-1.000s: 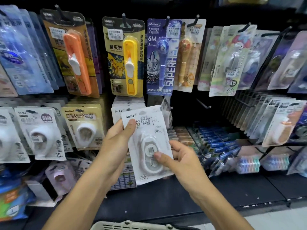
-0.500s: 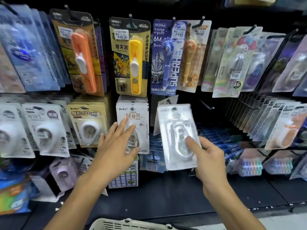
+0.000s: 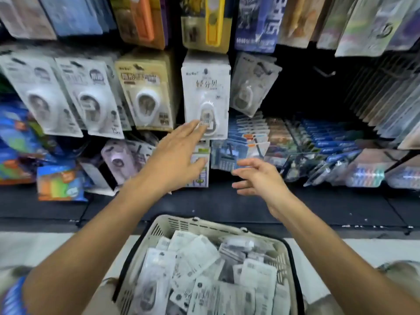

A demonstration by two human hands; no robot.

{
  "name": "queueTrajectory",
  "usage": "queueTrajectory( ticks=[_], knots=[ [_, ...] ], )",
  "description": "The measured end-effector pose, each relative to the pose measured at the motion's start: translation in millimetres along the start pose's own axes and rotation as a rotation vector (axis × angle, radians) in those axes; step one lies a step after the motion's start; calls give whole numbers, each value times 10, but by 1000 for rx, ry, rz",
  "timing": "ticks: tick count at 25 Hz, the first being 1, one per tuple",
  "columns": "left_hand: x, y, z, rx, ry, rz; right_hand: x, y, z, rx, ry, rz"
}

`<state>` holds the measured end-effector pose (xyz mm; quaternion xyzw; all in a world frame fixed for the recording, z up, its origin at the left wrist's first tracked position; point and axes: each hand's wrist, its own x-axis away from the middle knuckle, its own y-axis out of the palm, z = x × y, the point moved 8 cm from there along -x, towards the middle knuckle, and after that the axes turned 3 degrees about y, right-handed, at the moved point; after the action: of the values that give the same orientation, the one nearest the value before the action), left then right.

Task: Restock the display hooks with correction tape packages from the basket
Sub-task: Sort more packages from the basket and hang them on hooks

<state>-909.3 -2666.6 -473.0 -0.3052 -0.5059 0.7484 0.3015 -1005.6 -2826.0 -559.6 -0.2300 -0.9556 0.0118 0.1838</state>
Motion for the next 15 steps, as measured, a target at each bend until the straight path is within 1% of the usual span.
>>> queueTrajectory(
  ticks=[1, 2, 4, 5, 6, 7, 8, 9, 10, 12, 15],
  knots=[
    [150, 210, -52, -27, 7, -143, -2, 214, 240, 180, 26, -85],
    [343, 482, -121, -66, 17, -330, 6, 433, 482, 432, -12, -178],
    [868, 1023, -314, -137, -12, -730, 91, 833, 1091, 1046, -157, -393],
    [1131, 1218, -433, -162, -60, -879, 178, 947, 1434, 1313, -203, -509],
    [1382, 1367, -569, -175, -116, -975, 277, 1005, 1792, 1500, -205, -630],
    [1575, 1465, -689, -182, -153, -1016, 381, 1016, 2117, 1604, -176, -749],
    [1726, 1526, -800, -191, -168, -1022, 495, 1022, 2379, 1644, -133, -858],
    [1844, 1567, -903, -194, -173, -1012, 601, 1018, 2587, 1652, -82, -932],
    [1947, 1604, -992, -190, -176, -1008, 685, 1022, 2743, 1653, -45, -968],
    [2109, 1665, -1110, -179, -187, -1021, 791, 1070, 2930, 1675, -36, -937],
    [2228, 1758, -1150, -151, -207, -1066, 822, 1209, 2964, 1709, -116, -821]
  ],
)
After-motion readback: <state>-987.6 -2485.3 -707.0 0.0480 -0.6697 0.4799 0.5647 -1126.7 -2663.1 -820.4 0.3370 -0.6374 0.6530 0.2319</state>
